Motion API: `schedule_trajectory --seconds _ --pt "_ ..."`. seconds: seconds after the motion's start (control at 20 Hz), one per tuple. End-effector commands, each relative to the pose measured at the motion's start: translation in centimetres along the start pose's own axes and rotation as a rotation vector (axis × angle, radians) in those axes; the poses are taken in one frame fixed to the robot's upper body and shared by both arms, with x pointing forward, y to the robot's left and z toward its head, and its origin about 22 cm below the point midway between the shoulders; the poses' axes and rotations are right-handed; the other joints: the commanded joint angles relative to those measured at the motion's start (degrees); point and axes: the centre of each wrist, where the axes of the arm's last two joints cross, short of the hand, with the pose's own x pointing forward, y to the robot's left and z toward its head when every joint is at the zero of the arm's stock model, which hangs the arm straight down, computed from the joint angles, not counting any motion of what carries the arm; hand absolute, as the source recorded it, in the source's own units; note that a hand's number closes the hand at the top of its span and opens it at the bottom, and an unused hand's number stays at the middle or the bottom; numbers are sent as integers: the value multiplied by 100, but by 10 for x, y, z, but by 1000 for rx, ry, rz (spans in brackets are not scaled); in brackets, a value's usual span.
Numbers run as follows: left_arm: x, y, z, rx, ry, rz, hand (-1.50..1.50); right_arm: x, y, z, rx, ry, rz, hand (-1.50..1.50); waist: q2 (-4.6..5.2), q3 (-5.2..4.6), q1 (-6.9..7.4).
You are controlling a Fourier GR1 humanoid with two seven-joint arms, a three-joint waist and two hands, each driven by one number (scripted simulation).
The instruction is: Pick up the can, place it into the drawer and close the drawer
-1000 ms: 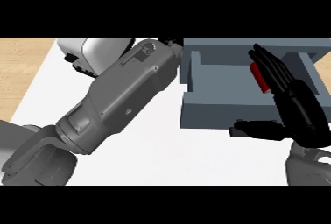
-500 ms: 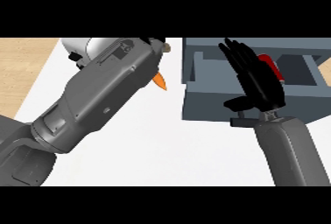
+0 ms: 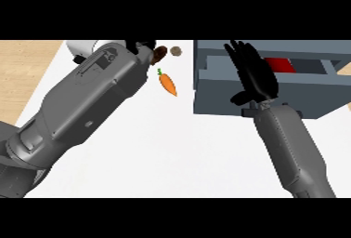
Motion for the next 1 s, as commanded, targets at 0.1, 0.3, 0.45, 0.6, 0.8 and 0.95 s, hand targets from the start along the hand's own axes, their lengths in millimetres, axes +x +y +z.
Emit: schedule_trajectory --seconds 0.1,0.3,0.45,0.6,0.8,0.95 --pt "2 25 -2 9 -22 -21 -150 -18 30 -5 -12 42 62 -150 86 43 18" --pt "12 25 -3 3 4 7 -150 -11 25 -25 -63 50 49 -150 109 44 11" --pt "17 18 8 -7 -8 6 -150 -28 34 -16 -89 74 61 -150 117 49 90" --pt "20 24 12 -2 0 18 -150 -28 17 -36 -108 83 75 -150 105 46 167" --pt "26 33 15 -32 -18 15 -150 -35 11 -43 -151 108 106 -150 162 49 304" --pt "36 42 13 -17 -28 8 -150 -45 7 -44 -193 115 110 -150 165 53 293"
